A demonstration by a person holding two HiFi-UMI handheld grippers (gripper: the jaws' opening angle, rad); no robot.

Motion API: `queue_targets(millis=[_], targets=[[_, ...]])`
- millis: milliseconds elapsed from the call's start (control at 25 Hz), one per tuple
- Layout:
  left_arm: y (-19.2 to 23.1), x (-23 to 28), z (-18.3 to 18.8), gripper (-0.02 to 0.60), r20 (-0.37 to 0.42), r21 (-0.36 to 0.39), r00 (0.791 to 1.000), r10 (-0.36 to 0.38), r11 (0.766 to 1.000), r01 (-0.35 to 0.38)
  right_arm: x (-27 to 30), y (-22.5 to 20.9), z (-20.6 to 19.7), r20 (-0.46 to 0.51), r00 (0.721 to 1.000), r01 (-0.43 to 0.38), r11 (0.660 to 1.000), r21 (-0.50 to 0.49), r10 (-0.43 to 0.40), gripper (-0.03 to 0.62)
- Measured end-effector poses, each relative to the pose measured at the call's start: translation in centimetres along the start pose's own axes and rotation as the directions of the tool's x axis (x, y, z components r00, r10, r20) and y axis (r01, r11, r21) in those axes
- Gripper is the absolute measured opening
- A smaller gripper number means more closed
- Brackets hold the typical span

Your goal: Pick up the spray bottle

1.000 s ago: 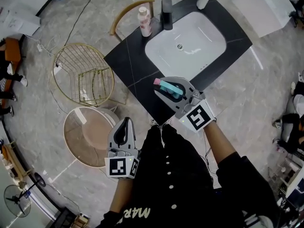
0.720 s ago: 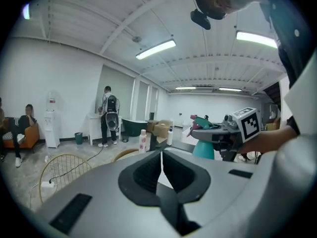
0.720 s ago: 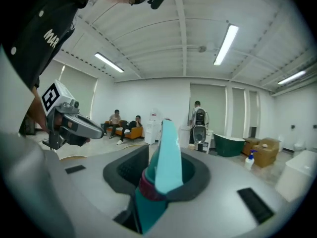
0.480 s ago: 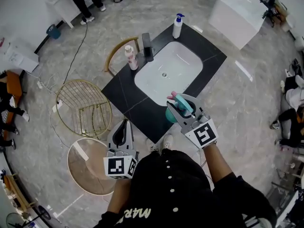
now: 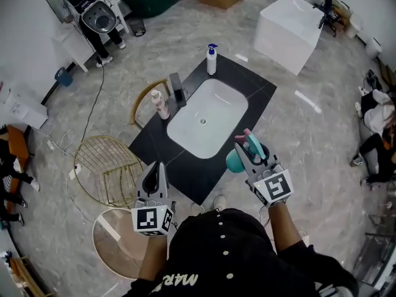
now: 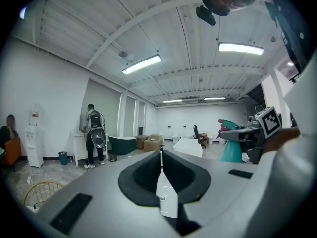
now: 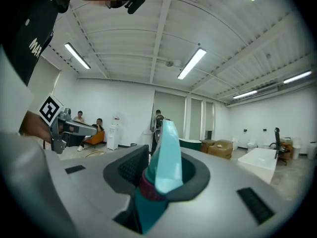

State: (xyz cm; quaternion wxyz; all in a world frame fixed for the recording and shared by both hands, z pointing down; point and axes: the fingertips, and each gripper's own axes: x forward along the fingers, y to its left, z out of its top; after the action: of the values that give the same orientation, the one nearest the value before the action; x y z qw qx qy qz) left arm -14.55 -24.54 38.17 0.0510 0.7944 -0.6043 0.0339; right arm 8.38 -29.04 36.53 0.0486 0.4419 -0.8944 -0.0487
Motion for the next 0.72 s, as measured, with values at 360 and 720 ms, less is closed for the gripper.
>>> queue_targets(millis=[360,720], targets=[[0.8,0.8,1.3,0.02,0.03,0.019,0.999,-0.014,1.0,0.014,-0.9,-1.2,0.1,0.008,0.996,0.087,0.996,0.017,-0.087,0.101],[1.1,0.0,2.0,0.02,0.044,0.019,0.999,-0.001,1.0,0.0,-0.5,-0.8,0.7,0.012,0.997,0.073,0.997,0.019,-0.073,0.1]])
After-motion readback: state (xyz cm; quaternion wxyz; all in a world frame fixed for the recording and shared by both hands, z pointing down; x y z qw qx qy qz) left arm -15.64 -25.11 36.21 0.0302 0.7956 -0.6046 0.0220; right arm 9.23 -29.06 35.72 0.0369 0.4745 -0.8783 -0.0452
